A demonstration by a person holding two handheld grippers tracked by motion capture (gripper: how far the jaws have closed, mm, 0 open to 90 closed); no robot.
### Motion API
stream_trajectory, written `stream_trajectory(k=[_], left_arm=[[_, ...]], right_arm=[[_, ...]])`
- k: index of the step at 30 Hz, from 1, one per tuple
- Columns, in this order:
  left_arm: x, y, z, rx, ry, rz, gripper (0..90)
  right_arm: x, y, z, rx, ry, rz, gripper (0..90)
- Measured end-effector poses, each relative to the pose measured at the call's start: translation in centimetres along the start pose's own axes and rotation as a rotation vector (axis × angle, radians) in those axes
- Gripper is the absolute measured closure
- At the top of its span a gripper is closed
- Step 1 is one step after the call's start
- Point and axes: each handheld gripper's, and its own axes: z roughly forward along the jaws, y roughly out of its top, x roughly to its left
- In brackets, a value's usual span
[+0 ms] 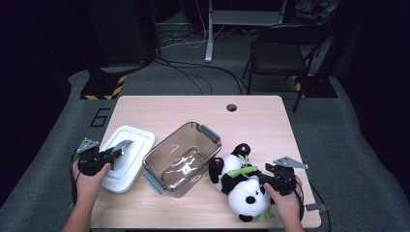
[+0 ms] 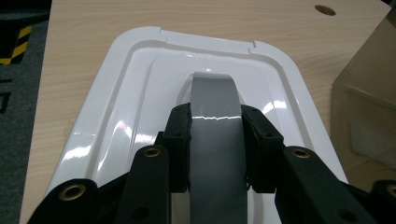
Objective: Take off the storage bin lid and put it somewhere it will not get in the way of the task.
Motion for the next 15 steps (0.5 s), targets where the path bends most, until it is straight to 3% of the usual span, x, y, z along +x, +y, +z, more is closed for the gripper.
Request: stream_trajectory(k=[15], left_arm=[[1.1, -2.0, 1.8, 0.063, 0.053, -0.004, 66.2]], right_arm=[[0.0, 0.0, 0.0, 0.000, 0.002, -0.001, 43.4]])
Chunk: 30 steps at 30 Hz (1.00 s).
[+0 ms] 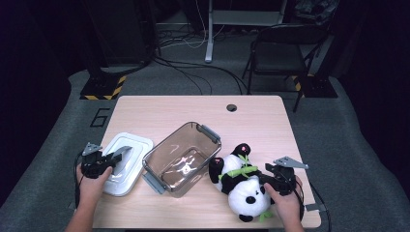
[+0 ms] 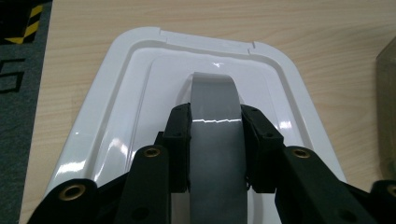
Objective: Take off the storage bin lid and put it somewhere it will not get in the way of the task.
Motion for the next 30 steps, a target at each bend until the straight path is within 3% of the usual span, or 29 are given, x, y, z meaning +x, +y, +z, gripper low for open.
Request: stream_trajectory(k=[17, 23, 27, 30], left_arm=[[-0.1, -0.6, 1.0, 0.061, 0.009, 0.012, 65.4], [-0.2, -0.4, 0.7, 0.022, -0.002, -0.008, 54.4], [-1.1, 0.3, -0.1, -0.008, 0.007, 0.028, 50.3], [-1.4, 0.7, -0.4, -0.003, -0.003, 0.044, 49.6]], right_arm=[[-0.1, 0.0, 0.1, -0.004, 0.005, 0.003, 43.4], [0.0, 0.0, 0.0, -0.004, 0.002, -0.003, 43.3], [0.1, 0.1, -0.1, -0.003, -0.002, -0.010, 42.5], [0.1, 0.1, -0.2, -0.002, -0.005, -0.007, 42.0]])
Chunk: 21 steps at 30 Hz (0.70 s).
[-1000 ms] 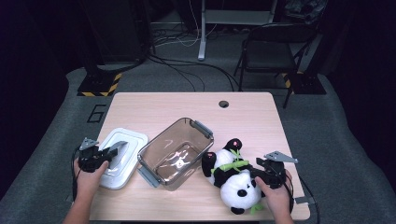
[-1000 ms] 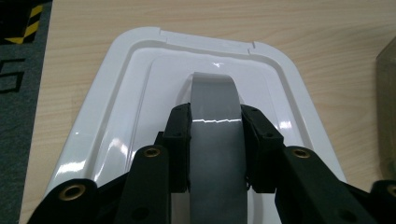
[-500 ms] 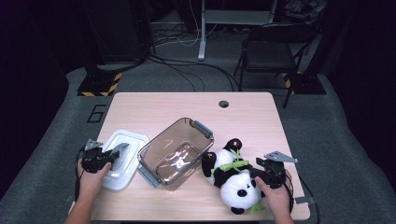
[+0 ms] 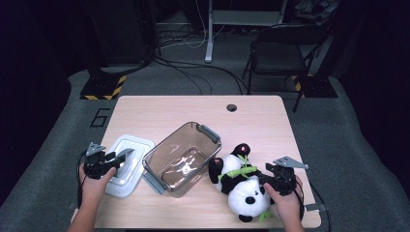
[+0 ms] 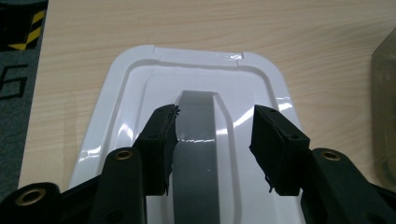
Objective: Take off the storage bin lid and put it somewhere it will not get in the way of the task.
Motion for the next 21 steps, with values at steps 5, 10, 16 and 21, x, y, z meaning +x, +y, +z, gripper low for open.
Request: stream_trajectory(k=[5, 10, 16, 21], left_arm=[[-1.4, 1.4, -0.5, 0.001, -0.073, 0.030, 47.6], [-3.1, 3.0, -0.9, -0.002, -0.154, 0.057, 46.1], [-5.1, 4.8, -1.2, -0.007, -0.201, 0.107, 47.1], [-6.4, 6.4, -1.1, -0.005, -0.266, 0.130, 51.9]], right_arm=[[0.0, 0.2, -0.3, -0.007, -0.008, -0.003, 41.3], [0.2, 0.4, -0.8, -0.014, -0.011, -0.010, 41.0], [0.4, 0.8, -1.4, -0.031, -0.011, -0.016, 40.7], [0.5, 0.8, -1.3, -0.027, -0.011, -0.017, 40.7]])
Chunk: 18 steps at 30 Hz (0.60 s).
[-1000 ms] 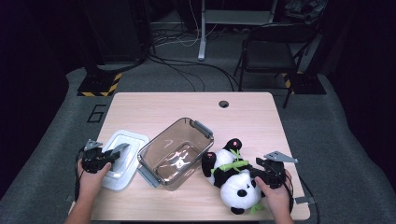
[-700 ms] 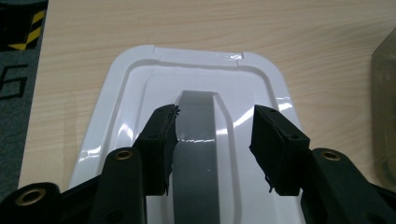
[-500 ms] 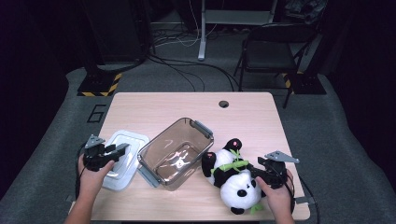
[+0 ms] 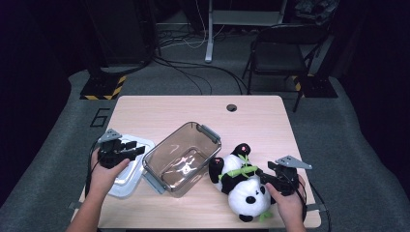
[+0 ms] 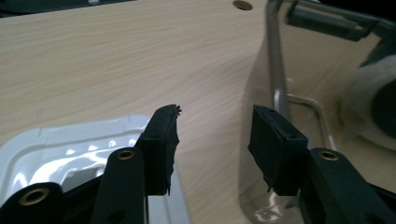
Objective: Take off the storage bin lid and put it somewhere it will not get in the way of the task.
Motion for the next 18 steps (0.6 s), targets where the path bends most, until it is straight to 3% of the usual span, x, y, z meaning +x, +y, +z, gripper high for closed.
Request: stream_trajectory(k=[3, 7, 18], left_arm=[[-0.8, 0.6, 0.5, 0.011, -0.025, 0.035, 55.1], [-1.3, 0.9, 1.2, 0.014, -0.055, 0.035, 55.5], [-2.1, 1.2, 3.4, 0.061, -0.089, 0.027, 74.0]], right_arm=[[-0.1, -0.1, 0.0, 0.000, -0.002, 0.001, 40.7], [-0.2, -0.2, 0.2, 0.003, 0.002, 0.007, 40.8], [-0.3, -0.3, 0.2, 0.005, 0.003, 0.001, 40.8]])
